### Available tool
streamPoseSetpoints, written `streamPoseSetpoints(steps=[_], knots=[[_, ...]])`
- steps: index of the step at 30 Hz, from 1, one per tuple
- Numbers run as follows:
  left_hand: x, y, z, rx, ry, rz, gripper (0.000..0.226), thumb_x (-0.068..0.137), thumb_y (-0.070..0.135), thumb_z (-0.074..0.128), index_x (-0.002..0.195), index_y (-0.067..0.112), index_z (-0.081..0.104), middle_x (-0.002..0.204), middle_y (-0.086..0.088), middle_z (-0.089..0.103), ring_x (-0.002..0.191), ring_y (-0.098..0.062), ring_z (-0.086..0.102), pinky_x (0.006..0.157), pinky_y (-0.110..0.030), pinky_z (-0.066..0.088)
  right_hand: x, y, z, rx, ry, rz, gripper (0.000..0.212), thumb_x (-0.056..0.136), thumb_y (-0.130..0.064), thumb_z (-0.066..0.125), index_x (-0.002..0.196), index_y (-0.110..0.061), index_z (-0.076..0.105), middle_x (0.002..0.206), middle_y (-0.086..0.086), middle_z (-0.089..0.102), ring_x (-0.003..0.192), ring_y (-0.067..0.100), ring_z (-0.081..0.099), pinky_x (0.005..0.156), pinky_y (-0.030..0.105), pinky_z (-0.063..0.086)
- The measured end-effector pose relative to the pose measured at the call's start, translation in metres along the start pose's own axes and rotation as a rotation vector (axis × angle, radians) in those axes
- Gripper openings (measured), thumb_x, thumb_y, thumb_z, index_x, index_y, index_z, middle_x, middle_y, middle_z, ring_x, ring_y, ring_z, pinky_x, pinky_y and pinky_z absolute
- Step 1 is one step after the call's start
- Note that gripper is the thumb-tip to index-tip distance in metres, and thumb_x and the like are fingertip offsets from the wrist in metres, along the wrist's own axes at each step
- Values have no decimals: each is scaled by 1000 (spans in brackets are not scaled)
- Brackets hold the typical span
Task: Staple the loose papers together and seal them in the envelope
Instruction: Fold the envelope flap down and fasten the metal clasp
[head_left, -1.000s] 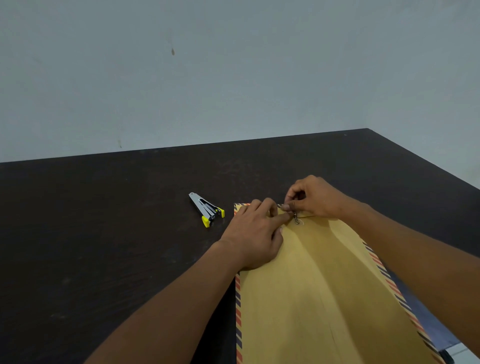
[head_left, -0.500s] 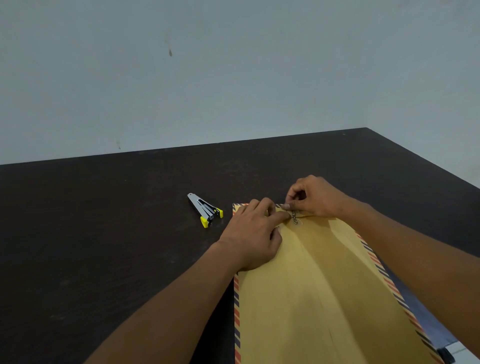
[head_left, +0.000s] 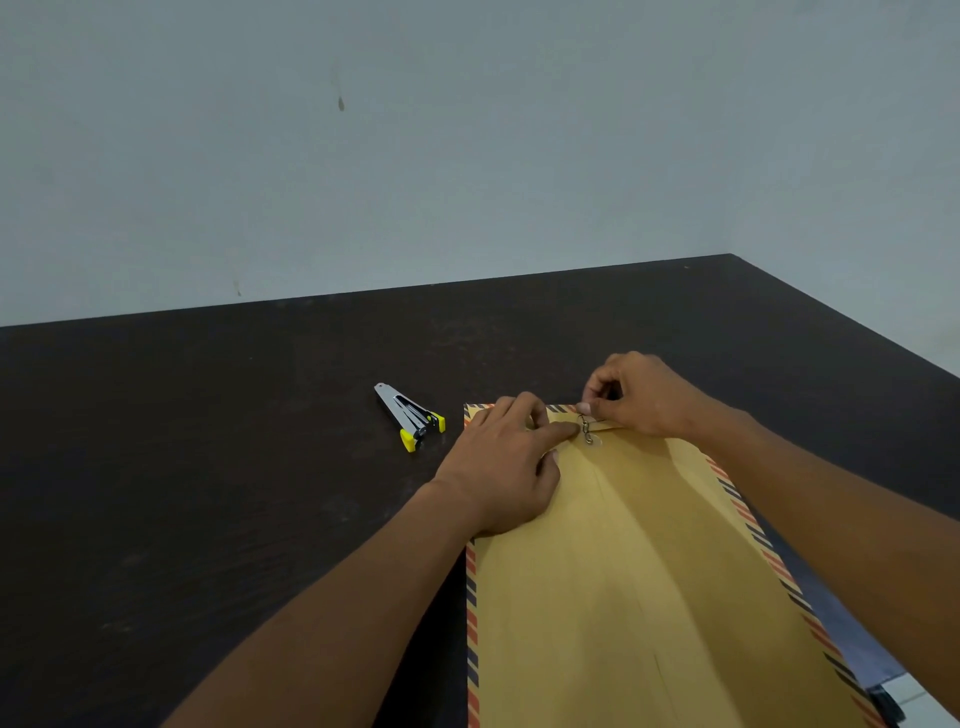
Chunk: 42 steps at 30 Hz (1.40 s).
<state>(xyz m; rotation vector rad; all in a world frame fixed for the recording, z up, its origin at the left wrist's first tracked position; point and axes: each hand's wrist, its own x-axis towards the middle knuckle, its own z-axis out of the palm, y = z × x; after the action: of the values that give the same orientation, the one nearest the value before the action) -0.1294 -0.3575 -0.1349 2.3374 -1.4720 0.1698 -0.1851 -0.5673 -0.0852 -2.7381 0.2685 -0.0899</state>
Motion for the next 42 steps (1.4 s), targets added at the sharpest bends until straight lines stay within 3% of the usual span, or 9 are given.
streamPoseSetpoints(steps=[8,13,18,22,26,28,31,36,42], knots=[[0,1,0,-11,3,-13,49,96,38,43,144,35,49,120,4,42,112,-15,42,97,-33,38,-17,5,-1,-45,40,32,17,86,-33,73,72,-38,66,96,-12,62,101,15,57,98,53,45],[-2,4,-3,-33,3,-59,46,97,39,44,142,31,53,124,5,45,112,-14,46,96,-33,43,-31,4,-1,-83,96,44,5,88,-35,71,83,-33,71,106,-10,59,116,17,48,104,48,35],[-4,10,-5,1,0,-91,44,99,39,44,141,33,54,127,6,46,112,-14,51,87,-31,43,-51,-2,7,-100,122,-7,7,88,-35,70,91,-32,75,130,-12,55,139,11,28,110,43,16],[-4,14,-8,45,-29,-114,45,99,43,42,143,34,52,129,6,46,111,-16,54,86,-34,49,-64,-1,5,-81,113,-26,10,92,-34,65,94,-33,75,135,-14,55,146,9,23,118,47,5],[-4,16,-13,81,-40,-187,46,99,45,44,141,29,51,134,4,46,117,-15,51,94,-35,49,-79,2,-8,-151,244,44,11,93,-30,62,93,-30,72,111,-9,61,118,15,52,102,44,37],[-6,15,-16,95,-19,-229,45,97,45,47,137,27,54,134,2,48,119,-16,50,95,-36,48,-85,4,-16,-125,101,126,7,93,-31,62,91,-29,68,100,-7,62,101,16,61,90,39,51],[-4,16,-19,101,-34,-299,44,95,47,50,134,27,56,141,-1,47,126,-20,45,101,-39,44,-88,-1,-14,-145,-142,242,28,90,-47,64,110,-27,64,109,-6,59,103,16,58,92,35,51],[5,16,-30,150,-72,-360,30,96,34,47,122,26,59,127,-2,61,117,-25,48,96,-40,42,-79,1,-6,-244,-23,344,27,88,-53,61,109,-36,60,127,2,44,128,30,39,104,49,40],[10,7,-35,148,-114,-394,26,96,29,54,122,31,59,131,-3,55,123,-25,45,102,-41,39,-65,14,-10,-46,15,445,28,82,-35,76,99,-29,53,114,0,58,107,23,56,95,46,50]])
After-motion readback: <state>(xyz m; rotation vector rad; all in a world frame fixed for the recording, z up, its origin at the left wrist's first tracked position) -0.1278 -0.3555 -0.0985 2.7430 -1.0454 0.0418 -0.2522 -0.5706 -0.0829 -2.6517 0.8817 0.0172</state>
